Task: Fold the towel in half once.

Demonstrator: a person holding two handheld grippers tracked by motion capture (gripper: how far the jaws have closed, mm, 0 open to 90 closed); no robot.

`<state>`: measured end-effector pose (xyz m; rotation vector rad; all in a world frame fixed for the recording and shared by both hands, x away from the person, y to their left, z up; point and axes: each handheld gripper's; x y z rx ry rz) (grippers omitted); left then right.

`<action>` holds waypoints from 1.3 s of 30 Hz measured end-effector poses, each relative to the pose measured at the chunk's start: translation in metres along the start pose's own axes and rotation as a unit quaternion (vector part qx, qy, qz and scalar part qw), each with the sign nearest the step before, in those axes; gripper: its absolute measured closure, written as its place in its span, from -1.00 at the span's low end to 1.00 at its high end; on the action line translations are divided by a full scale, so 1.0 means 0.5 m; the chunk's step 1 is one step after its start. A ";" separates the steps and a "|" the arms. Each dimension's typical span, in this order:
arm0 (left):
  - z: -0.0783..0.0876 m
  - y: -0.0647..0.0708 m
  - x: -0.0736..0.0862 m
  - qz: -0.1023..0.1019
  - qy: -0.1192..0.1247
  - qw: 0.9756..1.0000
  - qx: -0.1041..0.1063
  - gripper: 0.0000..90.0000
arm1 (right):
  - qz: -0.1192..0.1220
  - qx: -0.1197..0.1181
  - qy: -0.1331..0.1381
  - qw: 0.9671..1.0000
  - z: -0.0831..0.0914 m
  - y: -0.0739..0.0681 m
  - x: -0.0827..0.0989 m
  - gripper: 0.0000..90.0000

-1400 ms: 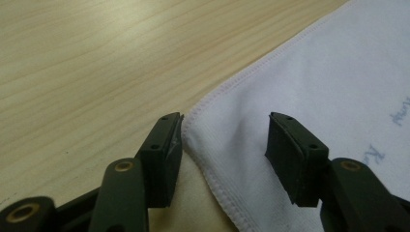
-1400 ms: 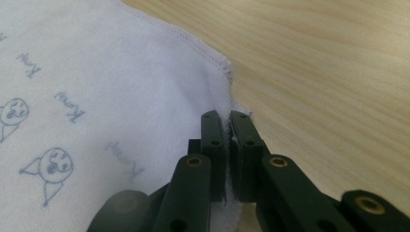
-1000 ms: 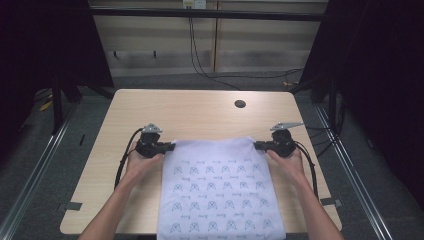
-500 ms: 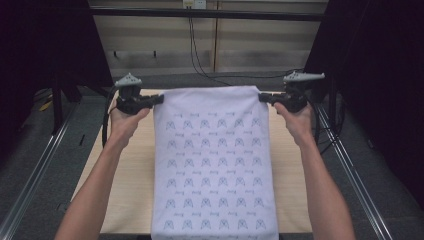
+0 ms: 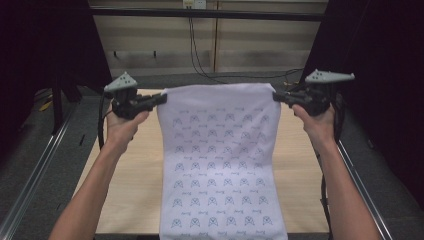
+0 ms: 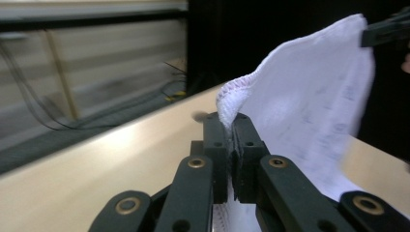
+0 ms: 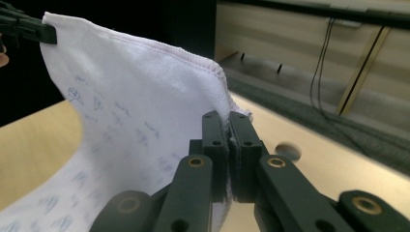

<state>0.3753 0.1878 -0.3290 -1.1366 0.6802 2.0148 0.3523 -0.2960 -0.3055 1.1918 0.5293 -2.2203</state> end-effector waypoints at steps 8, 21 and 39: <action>0.036 0.104 0.139 -0.010 -0.055 0.997 0.046 0.93 | -0.002 -0.039 -0.072 0.997 0.040 -0.100 0.181 0.93; 0.000 0.204 0.361 0.007 -0.219 0.971 0.094 0.93 | -0.038 -0.083 -0.194 0.977 0.044 -0.193 0.400 0.93; -0.094 0.102 0.335 0.003 -0.252 0.966 0.050 0.93 | -0.057 -0.058 -0.256 0.963 -0.071 -0.172 0.406 0.93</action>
Point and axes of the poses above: each handheld gripper's, and its own axes: z roughly backward along the jaws, x roughly out of its underside, y roughly to its right, and after that the axes turned 9 degrees about -y, right-handed
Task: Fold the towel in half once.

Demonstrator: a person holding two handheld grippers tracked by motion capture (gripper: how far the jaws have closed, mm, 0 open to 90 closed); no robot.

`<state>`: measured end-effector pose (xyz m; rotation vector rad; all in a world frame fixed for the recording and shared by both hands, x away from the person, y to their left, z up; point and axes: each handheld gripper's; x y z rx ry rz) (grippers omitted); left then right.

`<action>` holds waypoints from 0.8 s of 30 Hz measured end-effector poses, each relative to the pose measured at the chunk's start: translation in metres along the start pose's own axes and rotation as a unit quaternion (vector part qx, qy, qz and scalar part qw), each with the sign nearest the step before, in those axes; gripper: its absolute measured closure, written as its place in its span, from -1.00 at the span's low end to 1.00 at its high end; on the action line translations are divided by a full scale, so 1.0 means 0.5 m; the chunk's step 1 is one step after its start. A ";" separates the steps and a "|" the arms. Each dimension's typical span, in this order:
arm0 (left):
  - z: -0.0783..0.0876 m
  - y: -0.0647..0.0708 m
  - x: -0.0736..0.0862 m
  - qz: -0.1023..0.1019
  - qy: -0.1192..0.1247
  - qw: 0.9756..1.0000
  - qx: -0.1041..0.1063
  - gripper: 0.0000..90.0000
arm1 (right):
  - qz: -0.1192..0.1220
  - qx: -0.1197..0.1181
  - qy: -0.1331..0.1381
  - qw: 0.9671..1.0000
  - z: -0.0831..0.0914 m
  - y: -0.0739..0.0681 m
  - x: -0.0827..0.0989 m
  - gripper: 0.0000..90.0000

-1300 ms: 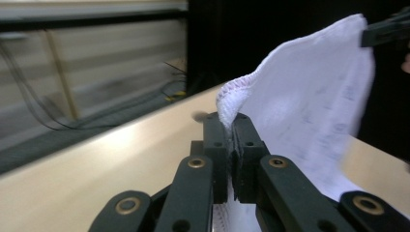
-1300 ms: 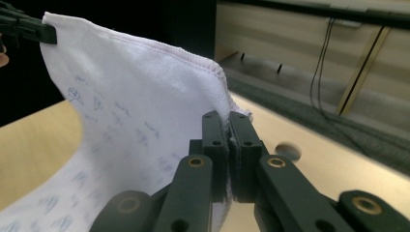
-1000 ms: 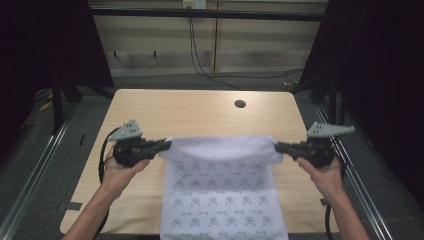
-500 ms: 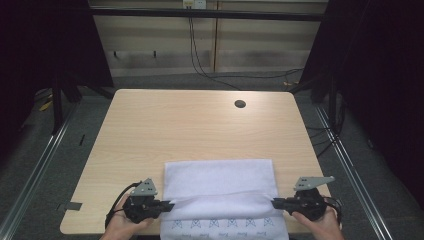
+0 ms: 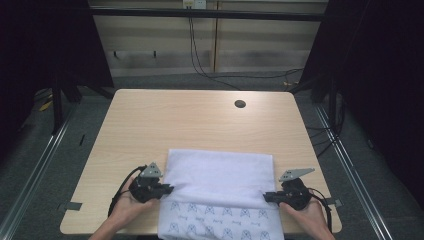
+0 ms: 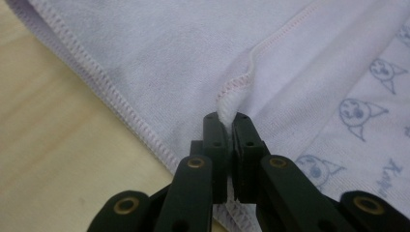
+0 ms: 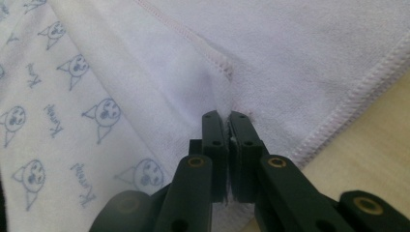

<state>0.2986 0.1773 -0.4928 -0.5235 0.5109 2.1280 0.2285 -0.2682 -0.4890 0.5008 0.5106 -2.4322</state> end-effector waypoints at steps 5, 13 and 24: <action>-0.016 -0.054 -0.038 -0.002 0.003 1.000 -0.020 0.93 | -0.007 0.012 0.003 1.000 -0.019 0.026 -0.045 0.93; -0.041 -0.145 -0.095 0.035 0.016 0.998 -0.052 0.93 | -0.028 0.036 0.018 0.999 -0.057 0.096 -0.139 0.93; -0.065 -0.212 -0.150 0.034 0.016 0.991 -0.129 0.93 | -0.050 0.068 0.043 0.996 -0.109 0.181 -0.258 0.93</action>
Point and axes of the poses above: each handheld gripper's, and its own axes: z roughly backward along the jaws, x roughly out of its underside, y roughly to its right, and after that the axes turned 9 degrees about -y, right-handed
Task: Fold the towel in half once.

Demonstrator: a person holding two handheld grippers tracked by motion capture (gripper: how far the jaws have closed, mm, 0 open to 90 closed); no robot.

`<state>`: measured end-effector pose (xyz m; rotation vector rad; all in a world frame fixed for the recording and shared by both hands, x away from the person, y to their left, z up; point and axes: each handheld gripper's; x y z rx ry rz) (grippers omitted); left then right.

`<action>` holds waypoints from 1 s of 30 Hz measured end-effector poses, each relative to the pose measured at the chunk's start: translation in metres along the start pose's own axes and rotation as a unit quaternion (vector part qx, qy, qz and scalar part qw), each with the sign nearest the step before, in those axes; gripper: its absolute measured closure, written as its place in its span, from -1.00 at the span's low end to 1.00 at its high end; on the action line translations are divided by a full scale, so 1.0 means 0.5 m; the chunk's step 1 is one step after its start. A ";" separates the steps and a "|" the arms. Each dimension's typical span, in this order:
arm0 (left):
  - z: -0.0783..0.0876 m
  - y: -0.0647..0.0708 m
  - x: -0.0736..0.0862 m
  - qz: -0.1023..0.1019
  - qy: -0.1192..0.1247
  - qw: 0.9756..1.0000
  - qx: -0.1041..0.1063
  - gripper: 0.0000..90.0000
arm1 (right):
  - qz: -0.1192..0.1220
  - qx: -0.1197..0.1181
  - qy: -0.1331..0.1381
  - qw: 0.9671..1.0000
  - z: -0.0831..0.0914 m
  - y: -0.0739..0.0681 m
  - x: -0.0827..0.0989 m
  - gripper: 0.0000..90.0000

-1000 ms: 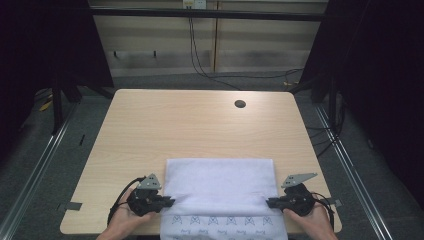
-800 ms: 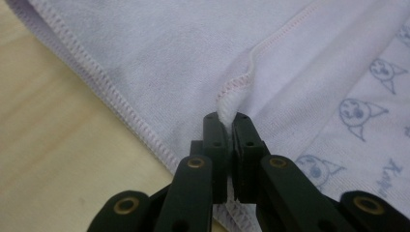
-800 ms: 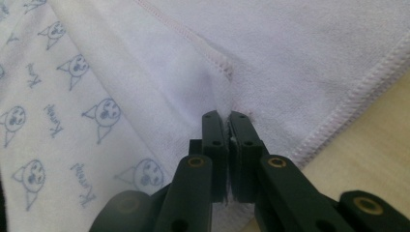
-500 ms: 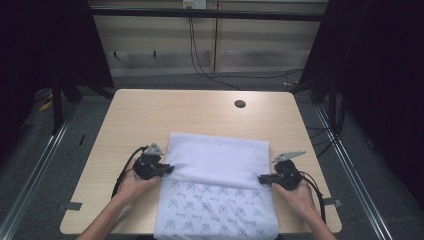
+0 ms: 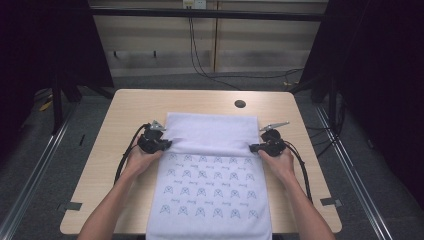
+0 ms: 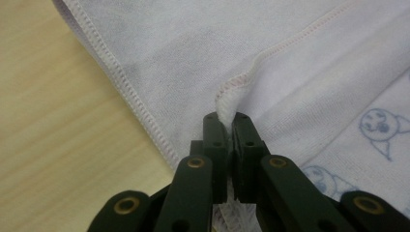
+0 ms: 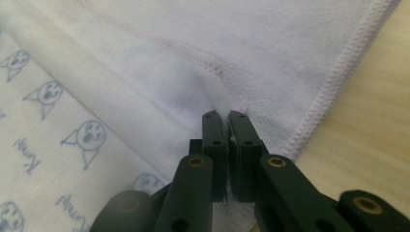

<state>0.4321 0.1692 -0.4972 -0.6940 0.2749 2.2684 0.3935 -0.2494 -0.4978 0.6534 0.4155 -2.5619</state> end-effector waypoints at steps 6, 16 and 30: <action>-0.019 -0.024 -0.007 0.041 0.028 0.999 -0.003 0.93 | -0.022 0.014 0.003 1.000 -0.022 0.018 -0.041 0.93; 0.006 -0.035 -0.029 0.070 0.055 0.996 0.025 0.93 | -0.042 0.011 0.026 0.999 -0.010 0.035 -0.082 0.94; 0.298 0.030 -0.027 0.039 0.237 0.967 0.082 0.92 | 0.030 -0.051 0.238 0.970 0.278 -0.040 -0.073 0.94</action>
Point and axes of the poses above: each handheld gripper's, and its own axes: z roughly backward along the jaws, x roughly out of its underside, y roughly to its right, and after that the axes turned 9 degrees about -y, right-handed
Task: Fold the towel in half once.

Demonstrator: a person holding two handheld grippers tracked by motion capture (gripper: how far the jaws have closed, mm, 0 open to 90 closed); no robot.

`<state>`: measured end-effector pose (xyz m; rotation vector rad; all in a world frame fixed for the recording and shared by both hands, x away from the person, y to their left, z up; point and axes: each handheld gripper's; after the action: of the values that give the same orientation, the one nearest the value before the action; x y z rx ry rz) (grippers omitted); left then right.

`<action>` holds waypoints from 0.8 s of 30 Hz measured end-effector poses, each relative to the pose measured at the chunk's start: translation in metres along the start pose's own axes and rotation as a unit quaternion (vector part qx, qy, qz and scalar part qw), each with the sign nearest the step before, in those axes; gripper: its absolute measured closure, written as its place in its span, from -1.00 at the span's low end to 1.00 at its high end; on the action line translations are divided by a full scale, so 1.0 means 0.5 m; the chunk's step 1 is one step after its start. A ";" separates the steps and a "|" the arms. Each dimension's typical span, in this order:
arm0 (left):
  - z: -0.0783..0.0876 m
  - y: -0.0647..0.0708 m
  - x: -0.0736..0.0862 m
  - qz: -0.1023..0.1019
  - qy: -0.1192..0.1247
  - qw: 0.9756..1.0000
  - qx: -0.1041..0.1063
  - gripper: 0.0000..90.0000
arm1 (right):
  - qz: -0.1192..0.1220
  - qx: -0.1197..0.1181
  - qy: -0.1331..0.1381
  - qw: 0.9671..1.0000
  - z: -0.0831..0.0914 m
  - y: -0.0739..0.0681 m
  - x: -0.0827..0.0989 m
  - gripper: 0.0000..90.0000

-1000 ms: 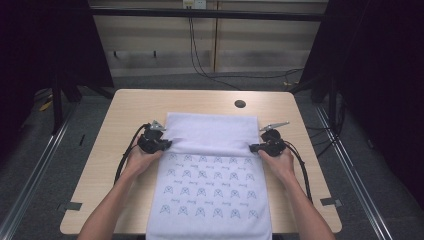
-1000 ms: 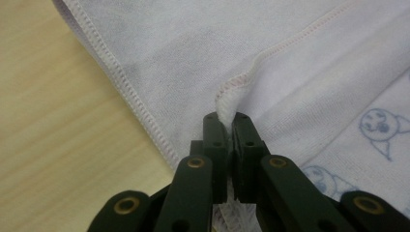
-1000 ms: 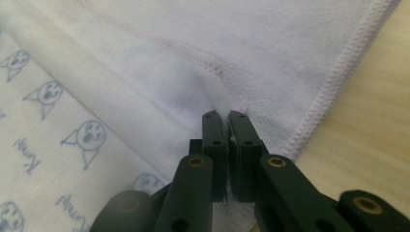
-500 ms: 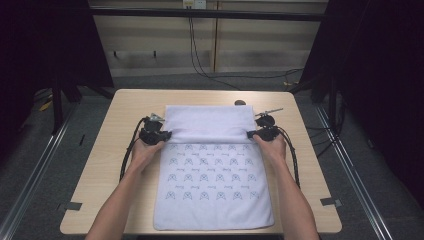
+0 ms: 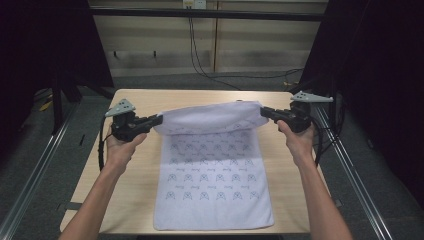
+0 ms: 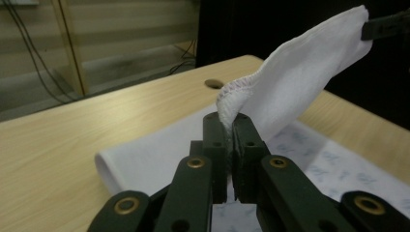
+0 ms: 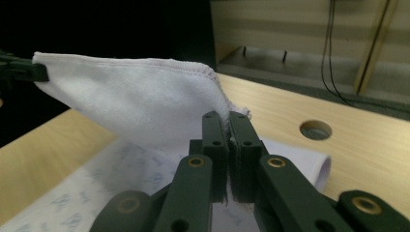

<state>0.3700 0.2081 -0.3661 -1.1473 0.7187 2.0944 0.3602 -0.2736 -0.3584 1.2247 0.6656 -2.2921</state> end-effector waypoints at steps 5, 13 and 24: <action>0.059 0.050 -0.007 -0.016 0.019 1.000 0.017 0.92 | 0.020 -0.021 0.015 0.999 0.057 -0.044 0.005 0.94; 0.094 0.093 0.079 -0.056 -0.054 0.997 0.022 0.91 | 0.044 -0.052 -0.035 0.997 0.094 -0.098 0.115 0.93; 0.092 0.153 0.245 -0.049 -0.127 0.988 0.070 0.91 | 0.032 -0.077 -0.111 0.990 0.118 -0.140 0.276 0.92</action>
<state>0.2378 0.2241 -0.4385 -0.8062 0.6617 2.0242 0.2124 -0.2772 -0.4328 0.8911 0.6951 -2.2356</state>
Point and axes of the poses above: each handheld gripper's, and its own axes: z roughly backward along the jaws, x roughly out of its underside, y roughly to its right, and after that the axes turned 9 degrees about -y, right-handed
